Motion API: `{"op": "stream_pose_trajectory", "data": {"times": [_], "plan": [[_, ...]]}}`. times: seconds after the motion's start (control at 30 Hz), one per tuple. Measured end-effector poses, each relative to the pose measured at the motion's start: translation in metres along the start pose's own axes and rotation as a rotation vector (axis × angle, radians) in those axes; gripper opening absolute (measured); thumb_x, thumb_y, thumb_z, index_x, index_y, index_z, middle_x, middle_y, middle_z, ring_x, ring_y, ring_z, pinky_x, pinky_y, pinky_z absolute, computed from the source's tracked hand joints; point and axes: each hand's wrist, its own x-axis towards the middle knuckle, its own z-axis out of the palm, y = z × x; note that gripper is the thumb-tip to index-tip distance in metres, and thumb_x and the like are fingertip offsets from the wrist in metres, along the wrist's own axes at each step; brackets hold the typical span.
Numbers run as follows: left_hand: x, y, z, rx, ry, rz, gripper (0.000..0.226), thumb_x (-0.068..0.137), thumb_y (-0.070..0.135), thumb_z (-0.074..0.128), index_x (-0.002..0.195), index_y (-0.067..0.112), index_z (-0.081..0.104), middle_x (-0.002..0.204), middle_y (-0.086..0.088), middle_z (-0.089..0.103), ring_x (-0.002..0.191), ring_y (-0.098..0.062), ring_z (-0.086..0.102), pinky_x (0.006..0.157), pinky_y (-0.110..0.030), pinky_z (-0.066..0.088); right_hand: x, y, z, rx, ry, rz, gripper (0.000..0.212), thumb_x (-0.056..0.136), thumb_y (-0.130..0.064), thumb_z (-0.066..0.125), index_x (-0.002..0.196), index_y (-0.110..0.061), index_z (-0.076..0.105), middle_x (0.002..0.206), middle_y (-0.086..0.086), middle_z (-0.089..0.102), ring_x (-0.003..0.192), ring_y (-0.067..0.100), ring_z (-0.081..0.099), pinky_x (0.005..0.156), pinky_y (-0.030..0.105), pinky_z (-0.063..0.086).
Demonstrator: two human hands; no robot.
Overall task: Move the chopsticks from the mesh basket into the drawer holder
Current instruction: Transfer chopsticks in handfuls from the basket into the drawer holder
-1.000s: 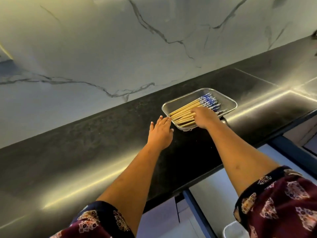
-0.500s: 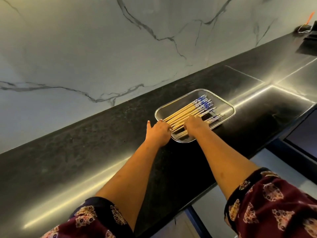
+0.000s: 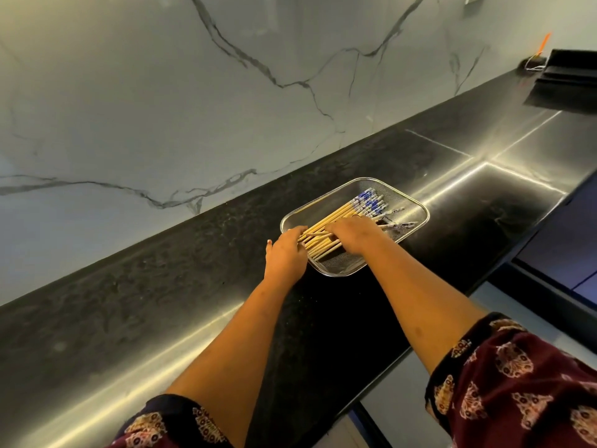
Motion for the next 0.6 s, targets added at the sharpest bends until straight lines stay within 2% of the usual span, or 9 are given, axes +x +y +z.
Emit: {"op": "stream_pose_trajectory", "data": {"times": [0.1,0.17,0.27,0.43,0.53,0.6], "plan": [[0.002,0.001,0.000,0.002,-0.015,-0.007,0.043,0.093,0.007,0.040,0.132,0.024,0.047,0.137,-0.004,0.051,0.128,-0.023,0.044,0.115,-0.051,0.003,0.003,-0.001,0.003,-0.013,-0.099,0.004,0.035,0.095,-0.014,0.049,0.129,-0.022,0.048,0.128,0.012,0.057,0.117,0.031,0.053,0.100,0.045,0.039],[0.003,0.002,0.000,0.014,-0.031,-0.009,0.043,0.093,0.008,0.041,0.132,0.024,0.047,0.137,-0.004,0.050,0.128,-0.023,0.044,0.115,-0.050,0.003,0.004,-0.003,0.009,0.031,-0.148,0.028,0.033,0.096,-0.018,0.048,0.128,-0.025,0.044,0.128,0.012,0.057,0.118,0.032,0.051,0.105,0.048,0.034],[0.005,0.002,0.002,0.016,-0.019,-0.017,0.042,0.092,0.008,0.042,0.130,0.025,0.048,0.136,-0.003,0.051,0.127,-0.021,0.045,0.115,-0.049,0.002,0.006,-0.007,0.018,0.059,-0.127,0.028,0.025,0.097,-0.023,0.047,0.121,-0.024,0.045,0.124,0.012,0.059,0.112,0.030,0.054,0.104,0.046,0.034],[0.008,0.000,0.006,0.017,-0.017,-0.020,0.043,0.092,0.007,0.043,0.131,0.025,0.047,0.136,-0.004,0.051,0.126,-0.022,0.046,0.115,-0.049,0.002,0.015,-0.013,0.018,-0.038,-0.097,0.002,0.028,0.095,-0.021,0.052,0.122,-0.016,0.057,0.122,0.011,0.062,0.108,0.028,0.060,0.096,0.039,0.045],[0.008,-0.002,0.007,-0.006,0.018,-0.023,0.044,0.092,0.006,0.040,0.131,0.024,0.047,0.137,-0.004,0.051,0.127,-0.022,0.045,0.115,-0.048,0.004,0.013,-0.010,0.018,0.034,-0.080,-0.005,0.025,0.094,-0.018,0.053,0.117,-0.013,0.060,0.115,0.011,0.065,0.100,0.027,0.064,0.092,0.036,0.050],[0.008,-0.003,0.006,-0.044,0.054,-0.030,0.044,0.092,0.004,0.037,0.131,0.023,0.048,0.137,-0.005,0.051,0.128,-0.022,0.044,0.116,-0.047,0.005,0.011,-0.006,0.015,0.109,-0.023,-0.013,0.017,0.094,-0.016,0.050,0.106,-0.012,0.062,0.107,0.012,0.066,0.092,0.025,0.064,0.084,0.033,0.051]]}}
